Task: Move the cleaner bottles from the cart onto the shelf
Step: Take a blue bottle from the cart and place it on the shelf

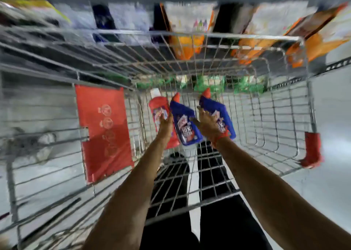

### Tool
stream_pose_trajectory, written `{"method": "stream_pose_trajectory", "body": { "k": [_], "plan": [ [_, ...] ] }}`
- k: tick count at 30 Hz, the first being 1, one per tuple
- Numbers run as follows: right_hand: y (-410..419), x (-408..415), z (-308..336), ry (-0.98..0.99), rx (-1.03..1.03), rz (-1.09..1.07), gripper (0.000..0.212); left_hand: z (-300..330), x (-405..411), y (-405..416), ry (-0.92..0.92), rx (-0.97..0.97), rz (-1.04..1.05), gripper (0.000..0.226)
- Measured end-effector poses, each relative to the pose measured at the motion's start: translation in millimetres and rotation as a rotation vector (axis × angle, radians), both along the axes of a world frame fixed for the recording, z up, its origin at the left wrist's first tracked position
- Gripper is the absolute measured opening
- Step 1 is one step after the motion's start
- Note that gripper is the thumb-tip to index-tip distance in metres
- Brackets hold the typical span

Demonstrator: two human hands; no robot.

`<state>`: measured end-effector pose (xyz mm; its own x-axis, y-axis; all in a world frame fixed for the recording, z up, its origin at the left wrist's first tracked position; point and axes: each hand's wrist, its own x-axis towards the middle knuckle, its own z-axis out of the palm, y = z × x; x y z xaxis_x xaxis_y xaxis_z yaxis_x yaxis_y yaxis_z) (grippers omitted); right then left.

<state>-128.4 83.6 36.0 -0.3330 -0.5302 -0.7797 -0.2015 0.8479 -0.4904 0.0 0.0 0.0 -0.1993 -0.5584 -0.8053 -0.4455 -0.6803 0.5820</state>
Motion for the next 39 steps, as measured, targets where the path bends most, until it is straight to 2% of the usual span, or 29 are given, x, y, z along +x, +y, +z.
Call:
{"method": "stream_pose_trajectory", "body": {
  "k": [1,2,4,5,7,8,13,18,22,27,32,36,39],
  "plan": [
    [7,0,-9,-0.012,0.089,-0.015,0.041,-13,-1,6,0.003,0.054,0.069,0.056],
    [9,2,-14,0.070,0.146,0.036,0.033,-25,-3,11,0.009,0.102,0.073,0.045],
    [10,2,-31,0.053,0.203,-0.064,0.023,-50,-2,21,-0.027,0.145,0.139,0.020],
    [6,3,-34,0.008,0.161,-0.147,0.025,-67,-3,26,-0.026,0.178,0.158,0.026],
    [-6,6,-48,0.033,0.070,-0.058,0.035,-74,-7,26,0.003,0.208,0.149,0.058],
    [-12,7,-53,0.026,0.032,-0.038,0.036,-94,-5,29,0.027,0.211,0.156,0.062],
    [-15,2,-59,-0.051,0.082,0.030,0.034,-65,-16,21,-0.115,0.157,0.155,0.032],
    [-9,-3,-63,-0.093,0.127,-0.011,0.031,-59,-11,24,-0.111,0.211,0.127,0.030],
    [-3,-3,-39,-0.133,0.080,-0.090,0.030,-37,-14,19,-0.014,0.181,0.174,0.035],
    [-13,-14,12,-0.080,-0.110,-0.170,0.022,20,-19,-3,0.189,0.072,0.116,0.032],
    [-31,-17,82,-0.005,-0.425,-0.278,0.046,89,-27,-29,0.365,-0.134,0.134,0.016],
    [-54,-23,142,0.077,-0.656,-0.307,0.043,152,-35,-59,0.518,-0.332,0.121,0.024],
    [-74,-31,188,0.163,-0.796,-0.307,0.044,204,-50,-83,0.562,-0.515,0.074,0.033]
  ]
}}
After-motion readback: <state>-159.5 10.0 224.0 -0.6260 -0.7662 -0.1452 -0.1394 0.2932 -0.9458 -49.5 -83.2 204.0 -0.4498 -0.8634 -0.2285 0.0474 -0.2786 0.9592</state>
